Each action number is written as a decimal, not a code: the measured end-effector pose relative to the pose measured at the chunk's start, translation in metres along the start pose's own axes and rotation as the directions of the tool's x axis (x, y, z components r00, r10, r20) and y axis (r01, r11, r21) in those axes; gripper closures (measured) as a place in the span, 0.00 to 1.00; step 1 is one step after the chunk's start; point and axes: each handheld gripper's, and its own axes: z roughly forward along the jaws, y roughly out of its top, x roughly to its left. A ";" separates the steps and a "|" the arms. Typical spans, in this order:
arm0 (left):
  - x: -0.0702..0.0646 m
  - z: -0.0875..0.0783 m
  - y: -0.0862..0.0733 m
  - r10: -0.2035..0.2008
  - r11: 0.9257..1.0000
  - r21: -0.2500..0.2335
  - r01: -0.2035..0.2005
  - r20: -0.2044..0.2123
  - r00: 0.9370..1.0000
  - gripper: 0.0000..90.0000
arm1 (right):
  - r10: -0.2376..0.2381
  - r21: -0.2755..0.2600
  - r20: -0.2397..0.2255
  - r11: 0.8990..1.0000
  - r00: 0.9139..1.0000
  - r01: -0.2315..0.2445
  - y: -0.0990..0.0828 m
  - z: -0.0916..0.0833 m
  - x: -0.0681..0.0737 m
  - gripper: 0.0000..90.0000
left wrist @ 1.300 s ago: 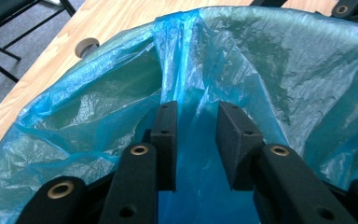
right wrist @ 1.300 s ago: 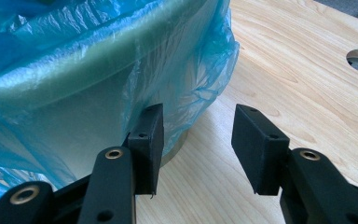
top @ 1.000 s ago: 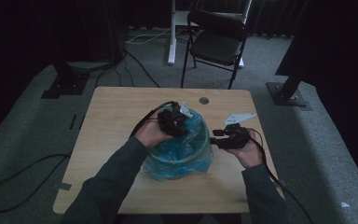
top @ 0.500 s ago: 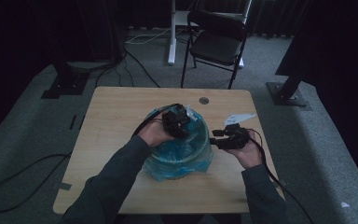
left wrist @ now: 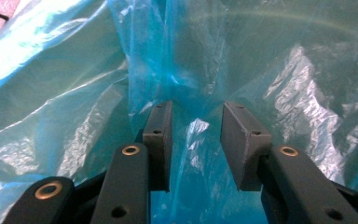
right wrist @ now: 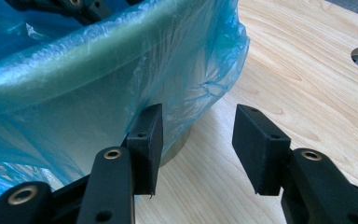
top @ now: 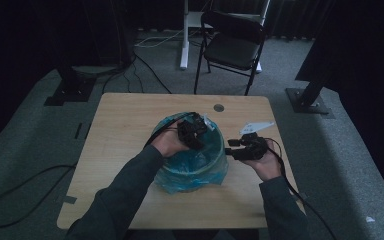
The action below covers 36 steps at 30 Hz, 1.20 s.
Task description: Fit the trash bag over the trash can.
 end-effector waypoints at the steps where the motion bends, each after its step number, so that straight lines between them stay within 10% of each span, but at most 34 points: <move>1: 0.000 0.001 0.001 0.004 1.000 0.005 -0.004 0.002 1.000 0.71 | 0.000 -0.001 0.000 1.000 1.000 0.000 0.000 0.000 0.000 0.58; 13: -0.002 0.003 0.003 0.012 1.000 0.015 -0.012 0.001 1.000 0.71 | 0.000 -0.002 0.001 1.000 1.000 0.000 -0.001 -0.001 0.000 0.58; 25: 0.002 -0.021 -0.002 -0.033 0.994 -0.103 0.029 -0.034 0.999 0.71 | 0.007 -0.011 0.000 1.000 1.000 -0.007 -0.002 -0.002 -0.001 0.58; 36: 0.015 -0.052 -0.021 -0.111 0.963 -0.251 0.098 -0.040 0.993 0.70 | 0.006 -0.009 0.001 1.000 1.000 -0.006 -0.003 -0.001 0.000 0.58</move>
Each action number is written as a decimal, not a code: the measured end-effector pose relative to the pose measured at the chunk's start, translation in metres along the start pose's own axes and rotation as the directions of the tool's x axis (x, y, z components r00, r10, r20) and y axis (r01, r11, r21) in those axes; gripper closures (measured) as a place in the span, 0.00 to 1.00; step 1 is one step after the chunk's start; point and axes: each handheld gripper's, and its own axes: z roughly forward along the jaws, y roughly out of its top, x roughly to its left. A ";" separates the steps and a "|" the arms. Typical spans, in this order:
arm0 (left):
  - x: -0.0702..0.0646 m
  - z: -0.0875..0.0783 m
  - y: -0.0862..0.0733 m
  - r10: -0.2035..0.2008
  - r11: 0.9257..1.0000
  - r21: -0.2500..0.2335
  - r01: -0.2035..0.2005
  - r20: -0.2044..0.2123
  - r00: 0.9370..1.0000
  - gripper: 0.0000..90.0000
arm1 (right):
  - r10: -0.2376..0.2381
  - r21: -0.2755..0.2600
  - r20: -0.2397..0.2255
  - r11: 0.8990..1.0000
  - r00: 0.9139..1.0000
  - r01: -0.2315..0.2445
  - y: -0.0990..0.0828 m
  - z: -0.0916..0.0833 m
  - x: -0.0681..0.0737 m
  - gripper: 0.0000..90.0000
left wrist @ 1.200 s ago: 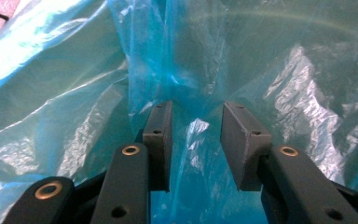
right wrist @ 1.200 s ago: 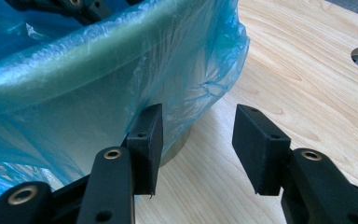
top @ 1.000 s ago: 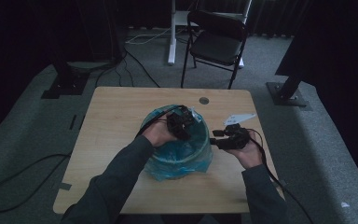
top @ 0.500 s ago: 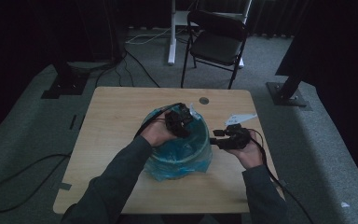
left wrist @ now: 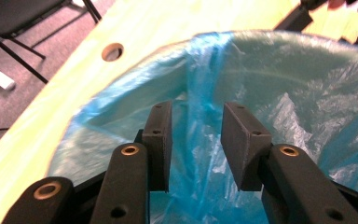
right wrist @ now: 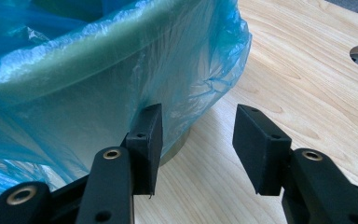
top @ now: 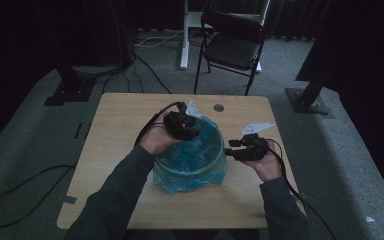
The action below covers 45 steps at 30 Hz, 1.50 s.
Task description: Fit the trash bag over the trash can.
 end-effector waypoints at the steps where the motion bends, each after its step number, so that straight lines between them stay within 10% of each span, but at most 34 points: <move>1: 0.000 0.000 0.000 0.000 1.000 0.000 0.000 0.000 1.000 0.70 | 0.001 -0.001 0.000 1.000 1.000 -0.001 0.000 0.000 0.000 0.58; 13: 0.020 -0.026 -0.026 -0.094 0.989 -0.120 0.086 -0.061 0.994 0.69 | 0.005 -0.004 0.002 1.000 1.000 -0.005 -0.002 -0.001 -0.001 0.57; 36: 0.041 -0.052 -0.095 -0.290 0.913 -0.324 0.248 -0.087 0.953 0.68 | 0.007 -0.011 0.007 1.000 1.000 -0.007 -0.002 0.000 0.000 0.56; 40: 0.044 -0.055 -0.106 -0.340 0.885 -0.365 0.289 -0.081 0.937 0.68 | 0.004 -0.012 0.009 1.000 1.000 -0.004 -0.002 0.000 0.000 0.56; 45: 0.046 -0.056 -0.116 -0.366 0.877 -0.366 0.312 -0.088 0.926 0.68 | 0.008 -0.017 0.012 1.000 1.000 -0.008 -0.003 -0.002 -0.001 0.56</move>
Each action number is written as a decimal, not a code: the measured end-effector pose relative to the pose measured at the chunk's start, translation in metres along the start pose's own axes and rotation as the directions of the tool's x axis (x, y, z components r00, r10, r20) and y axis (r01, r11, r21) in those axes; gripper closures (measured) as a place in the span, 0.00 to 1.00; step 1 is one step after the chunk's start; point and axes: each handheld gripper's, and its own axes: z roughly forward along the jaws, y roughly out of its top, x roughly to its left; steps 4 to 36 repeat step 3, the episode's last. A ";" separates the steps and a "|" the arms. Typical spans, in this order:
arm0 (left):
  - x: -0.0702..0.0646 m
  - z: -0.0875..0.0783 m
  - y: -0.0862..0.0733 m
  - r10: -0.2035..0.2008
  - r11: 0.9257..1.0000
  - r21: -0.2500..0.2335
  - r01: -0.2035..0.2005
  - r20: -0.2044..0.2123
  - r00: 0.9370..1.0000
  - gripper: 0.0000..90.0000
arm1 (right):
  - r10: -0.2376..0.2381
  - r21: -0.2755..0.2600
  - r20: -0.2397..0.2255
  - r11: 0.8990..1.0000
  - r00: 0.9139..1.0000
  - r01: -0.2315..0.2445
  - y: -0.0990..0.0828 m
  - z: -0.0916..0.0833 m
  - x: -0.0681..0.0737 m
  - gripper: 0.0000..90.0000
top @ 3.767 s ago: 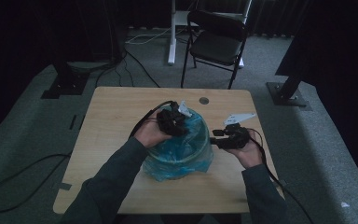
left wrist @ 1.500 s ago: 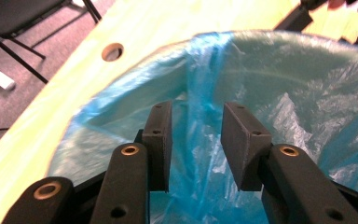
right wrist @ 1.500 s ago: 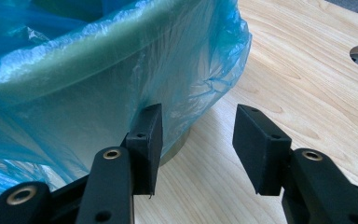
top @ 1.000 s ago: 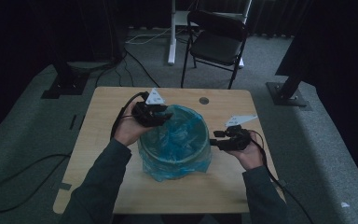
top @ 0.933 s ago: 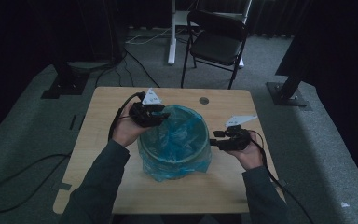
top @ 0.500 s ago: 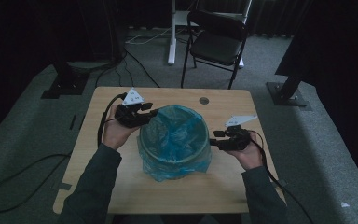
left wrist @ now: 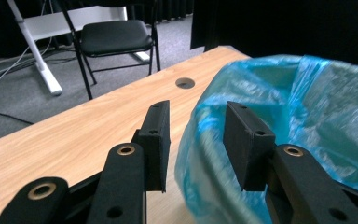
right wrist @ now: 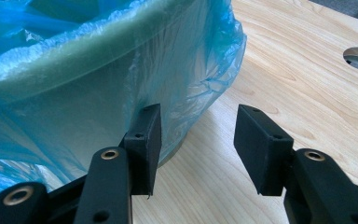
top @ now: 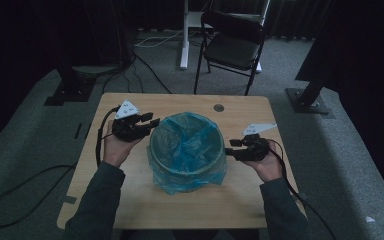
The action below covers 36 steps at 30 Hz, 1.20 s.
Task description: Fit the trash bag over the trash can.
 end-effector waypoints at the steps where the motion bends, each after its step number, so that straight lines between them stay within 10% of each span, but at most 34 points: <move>1: 0.001 -0.001 -0.002 -0.003 1.000 0.000 0.003 -0.002 1.000 0.68 | 0.002 -0.001 0.000 1.000 1.000 -0.002 0.000 0.000 0.000 0.56; 36: 0.002 -0.001 -0.003 -0.010 1.000 0.000 0.010 -0.002 1.000 0.68 | 0.004 -0.001 0.001 1.000 1.000 -0.004 0.000 -0.001 0.000 0.56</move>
